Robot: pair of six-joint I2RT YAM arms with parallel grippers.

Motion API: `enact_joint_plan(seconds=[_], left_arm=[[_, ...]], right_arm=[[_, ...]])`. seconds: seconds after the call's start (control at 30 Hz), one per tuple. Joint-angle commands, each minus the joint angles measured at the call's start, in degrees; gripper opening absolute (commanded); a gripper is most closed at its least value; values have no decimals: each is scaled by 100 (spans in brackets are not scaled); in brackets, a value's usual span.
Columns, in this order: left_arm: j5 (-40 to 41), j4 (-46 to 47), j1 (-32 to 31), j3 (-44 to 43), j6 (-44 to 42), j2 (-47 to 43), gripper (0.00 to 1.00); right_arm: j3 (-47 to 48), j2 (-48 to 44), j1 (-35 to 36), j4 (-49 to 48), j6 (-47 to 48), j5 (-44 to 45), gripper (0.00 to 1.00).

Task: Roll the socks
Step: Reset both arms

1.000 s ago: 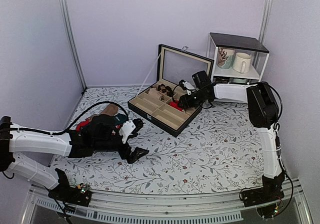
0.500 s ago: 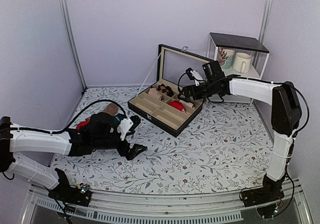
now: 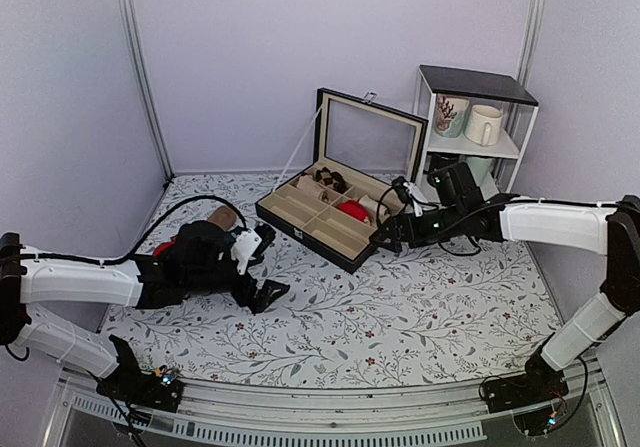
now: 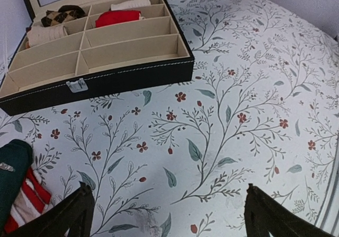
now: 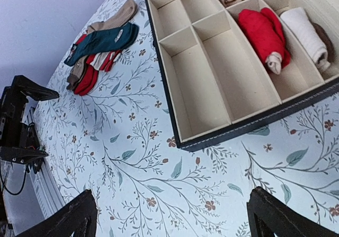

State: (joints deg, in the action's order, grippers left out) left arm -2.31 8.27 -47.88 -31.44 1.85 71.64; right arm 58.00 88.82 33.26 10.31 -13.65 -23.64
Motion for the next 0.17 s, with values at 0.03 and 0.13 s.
enact_joint_plan(seconds=[0.03, 0.13], left_arm=[[34, 103, 99, 26, 70, -60, 99], [90, 194, 98, 104, 74, -101, 99]], right_arm=[[-806, -856, 5, -661, -520, 848, 100], [-1012, -1115, 12, -671, -501, 1232, 100]])
